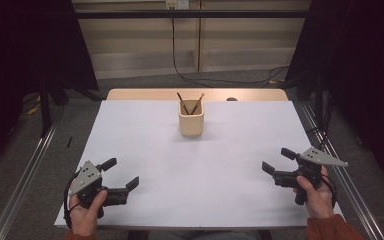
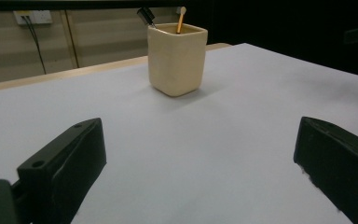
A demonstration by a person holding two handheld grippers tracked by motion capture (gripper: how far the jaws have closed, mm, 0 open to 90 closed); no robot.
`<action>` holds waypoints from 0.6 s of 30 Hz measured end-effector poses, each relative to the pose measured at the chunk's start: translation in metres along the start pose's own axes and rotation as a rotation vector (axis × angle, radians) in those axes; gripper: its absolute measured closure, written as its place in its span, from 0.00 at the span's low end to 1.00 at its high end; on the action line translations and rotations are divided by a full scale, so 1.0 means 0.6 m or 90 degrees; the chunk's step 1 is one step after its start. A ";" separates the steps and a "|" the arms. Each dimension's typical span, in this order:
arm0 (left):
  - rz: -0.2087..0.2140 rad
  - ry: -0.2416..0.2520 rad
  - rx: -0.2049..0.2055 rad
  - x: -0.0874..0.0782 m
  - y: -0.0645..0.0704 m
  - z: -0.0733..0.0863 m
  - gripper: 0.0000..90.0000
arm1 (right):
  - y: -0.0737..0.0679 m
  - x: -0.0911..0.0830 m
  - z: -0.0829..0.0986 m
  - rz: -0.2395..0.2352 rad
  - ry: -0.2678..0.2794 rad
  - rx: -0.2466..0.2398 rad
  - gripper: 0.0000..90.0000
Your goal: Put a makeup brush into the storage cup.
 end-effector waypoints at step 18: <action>0.003 0.001 -0.003 0.002 0.004 0.001 0.02 | 0.006 -0.025 0.013 0.016 0.016 0.021 0.07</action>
Point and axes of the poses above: each handheld gripper's, and its own axes: x roughly forward along the jaws, z roughly out of its underside, y roughly to its right, the point moved 8 cm from there along x, roughly forward along the jaws, and after that the axes turned 9 degrees about y, right-handed, at the moved point
